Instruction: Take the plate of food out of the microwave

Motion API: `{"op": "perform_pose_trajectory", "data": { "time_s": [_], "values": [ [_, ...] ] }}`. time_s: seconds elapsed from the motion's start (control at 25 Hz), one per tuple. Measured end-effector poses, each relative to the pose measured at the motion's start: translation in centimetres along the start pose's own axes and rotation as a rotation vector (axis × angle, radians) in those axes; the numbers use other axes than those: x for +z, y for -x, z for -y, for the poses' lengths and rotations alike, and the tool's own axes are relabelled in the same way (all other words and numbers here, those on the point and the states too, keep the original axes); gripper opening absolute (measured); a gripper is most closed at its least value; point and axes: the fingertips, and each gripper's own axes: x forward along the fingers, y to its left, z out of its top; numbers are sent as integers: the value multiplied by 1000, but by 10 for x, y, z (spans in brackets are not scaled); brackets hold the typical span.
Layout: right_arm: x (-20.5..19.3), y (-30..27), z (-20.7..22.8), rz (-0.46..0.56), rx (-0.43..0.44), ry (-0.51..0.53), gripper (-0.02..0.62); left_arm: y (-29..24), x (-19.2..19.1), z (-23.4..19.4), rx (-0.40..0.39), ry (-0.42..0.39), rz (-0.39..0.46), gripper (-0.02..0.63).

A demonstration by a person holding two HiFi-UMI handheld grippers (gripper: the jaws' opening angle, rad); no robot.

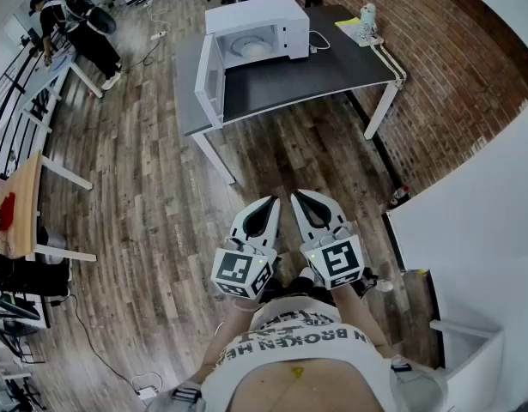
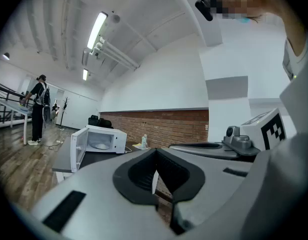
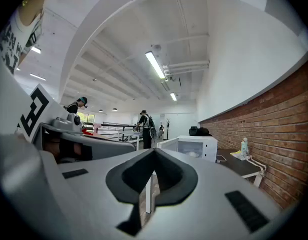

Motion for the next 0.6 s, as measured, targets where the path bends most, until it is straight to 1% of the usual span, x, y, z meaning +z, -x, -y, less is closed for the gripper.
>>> {"op": "perform_pose_trajectory", "data": {
  "time_s": [0.24,0.6],
  "values": [
    [-5,7,7,11,-7,-27,8,-1,0,9,2,-14,6,6],
    [-15,7,14,11,84,-17,8,-13,-14,16,30,33,11,6]
  ]
}}
